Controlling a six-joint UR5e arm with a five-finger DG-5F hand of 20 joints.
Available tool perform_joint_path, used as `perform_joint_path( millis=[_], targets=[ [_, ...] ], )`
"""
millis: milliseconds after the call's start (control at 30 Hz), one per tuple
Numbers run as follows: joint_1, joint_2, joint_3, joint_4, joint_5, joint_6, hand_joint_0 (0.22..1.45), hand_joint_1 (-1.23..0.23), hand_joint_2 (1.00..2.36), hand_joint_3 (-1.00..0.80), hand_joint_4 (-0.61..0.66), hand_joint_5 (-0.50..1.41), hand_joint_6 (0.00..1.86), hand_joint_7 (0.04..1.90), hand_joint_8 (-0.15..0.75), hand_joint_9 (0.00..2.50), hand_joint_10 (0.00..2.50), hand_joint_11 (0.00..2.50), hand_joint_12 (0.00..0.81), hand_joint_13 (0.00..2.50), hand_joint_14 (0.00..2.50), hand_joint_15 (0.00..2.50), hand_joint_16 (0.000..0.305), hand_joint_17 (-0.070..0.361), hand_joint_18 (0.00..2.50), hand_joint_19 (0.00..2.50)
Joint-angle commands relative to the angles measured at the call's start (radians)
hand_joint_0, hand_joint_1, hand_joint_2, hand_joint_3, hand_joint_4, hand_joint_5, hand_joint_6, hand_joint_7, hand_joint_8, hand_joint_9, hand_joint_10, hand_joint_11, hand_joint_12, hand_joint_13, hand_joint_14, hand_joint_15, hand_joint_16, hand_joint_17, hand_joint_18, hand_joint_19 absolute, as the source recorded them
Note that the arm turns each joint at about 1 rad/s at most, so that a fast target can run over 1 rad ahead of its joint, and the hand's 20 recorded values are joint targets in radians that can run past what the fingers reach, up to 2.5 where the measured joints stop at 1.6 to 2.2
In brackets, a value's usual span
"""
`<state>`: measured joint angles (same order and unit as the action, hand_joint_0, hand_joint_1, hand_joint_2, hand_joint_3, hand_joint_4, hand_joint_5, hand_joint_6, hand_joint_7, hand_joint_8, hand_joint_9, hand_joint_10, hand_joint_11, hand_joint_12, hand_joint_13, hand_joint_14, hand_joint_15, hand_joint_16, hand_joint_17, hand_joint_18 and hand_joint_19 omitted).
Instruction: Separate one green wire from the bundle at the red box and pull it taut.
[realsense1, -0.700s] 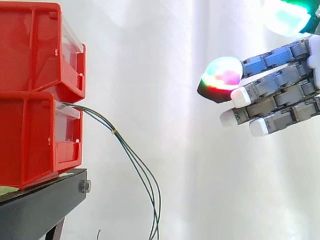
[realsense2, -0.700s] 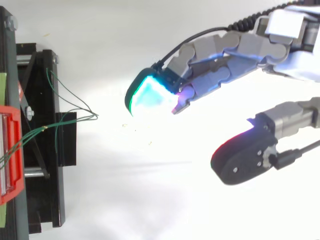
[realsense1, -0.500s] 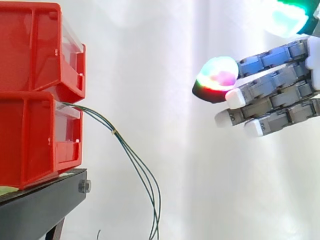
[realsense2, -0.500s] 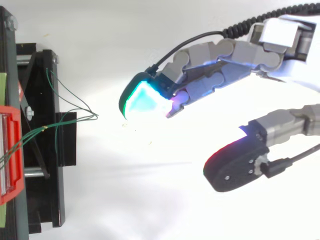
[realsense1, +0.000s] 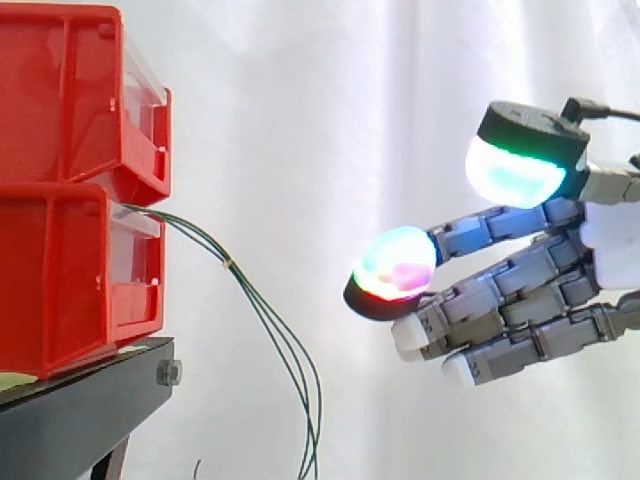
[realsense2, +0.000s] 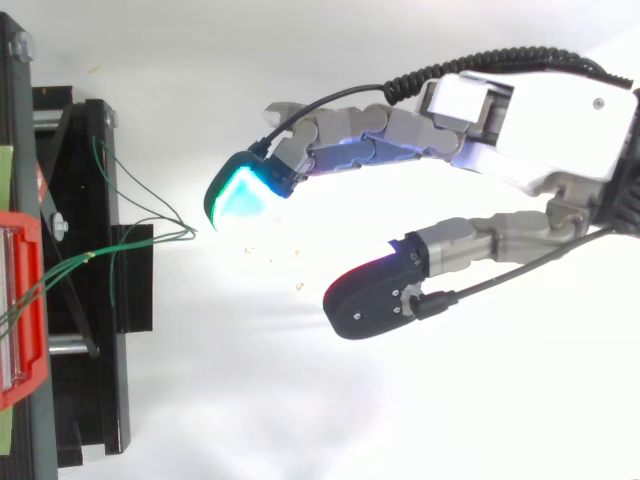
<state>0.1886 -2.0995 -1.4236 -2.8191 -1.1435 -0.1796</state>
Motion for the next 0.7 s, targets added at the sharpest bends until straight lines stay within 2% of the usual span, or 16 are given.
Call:
perform_joint_path(
  millis=[0, 100, 233, 267, 300, 433, 467, 500, 600, 667],
  targets=[
    [0.0, -0.01, 0.0, 0.013, 0.005, -0.006, 0.51, -0.57, 1.0, -0.44, 0.23, -0.24, 0.5, 0.78, 0.285, 0.29, 0.0, 0.15, 0.366, 0.06, 0.0, 0.0, 0.057, 0.128, 0.11, 0.12],
    [0.0, -0.011, 0.0, 0.021, 0.024, -0.034, 0.51, -0.57, 1.0, -0.44, 0.23, -0.24, 0.5, 0.78, 0.285, 0.28, 0.0, 0.15, 0.365, 0.06, 0.0, 0.0, 0.057, 0.128, 0.11, 0.13],
    [0.0, -0.016, 0.0, 0.043, 0.067, -0.106, 0.51, -0.59, 1.0, -0.44, 0.24, -0.24, 0.5, 0.76, 0.292, 0.3, 0.0, 0.12, 0.371, 0.1, 0.0, 0.0, 0.057, 0.128, 0.18, 0.1],
    [0.0, -0.016, 0.0, 0.064, 0.085, -0.132, 0.51, -0.59, 1.0, -0.44, 0.24, -0.24, 0.5, 0.76, 0.292, 0.3, 0.0, 0.12, 0.371, 0.1, 0.0, 0.0, 0.057, 0.128, 0.18, 0.1],
    [0.0, -0.016, 0.0, 0.096, 0.117, -0.175, 0.51, -0.59, 1.0, -0.44, 0.24, -0.24, 0.5, 0.76, 0.292, 0.3, 0.0, 0.11, 0.369, 0.1, 0.0, 0.0, 0.057, 0.128, 0.19, 0.1],
    [0.0, -0.016, 0.0, 0.125, 0.169, -0.236, 0.51, -0.58, 1.0, -0.44, 0.24, -0.24, 0.5, 0.77, 0.291, 0.3, 0.0, 0.11, 0.369, 0.12, 0.0, 0.0, 0.057, 0.128, 0.21, 0.11],
    [0.0, -0.016, 0.0, 0.141, 0.214, -0.29, 0.51, -0.58, 1.0, -0.44, 0.24, -0.24, 0.5, 0.76, 0.291, 0.3, 0.0, 0.11, 0.368, 0.12, 0.0, 0.0, 0.057, 0.128, 0.22, 0.11],
    [0.0, -0.016, 0.0, 0.153, 0.242, -0.313, 0.51, -0.58, 1.0, -0.44, 0.24, -0.24, 0.5, 0.76, 0.292, 0.3, 0.0, 0.11, 0.368, 0.13, 0.0, 0.0, 0.057, 0.128, 0.22, 0.12],
    [0.0, -0.016, 0.0, 0.191, 0.286, -0.34, 0.51, -0.58, 1.0, -0.44, 0.24, -0.24, 0.5, 0.76, 0.293, 0.31, 0.0, 0.12, 0.367, 0.13, 0.0, 0.0, 0.057, 0.128, 0.24, 0.12],
    [0.0, -0.016, 0.0, 0.202, 0.288, -0.344, 0.51, -0.58, 1.0, -0.44, 0.24, -0.24, 0.5, 0.77, 0.293, 0.31, 0.0, 0.11, 0.366, 0.14, 0.0, 0.0, 0.057, 0.128, 0.24, 0.12]
  ],
)
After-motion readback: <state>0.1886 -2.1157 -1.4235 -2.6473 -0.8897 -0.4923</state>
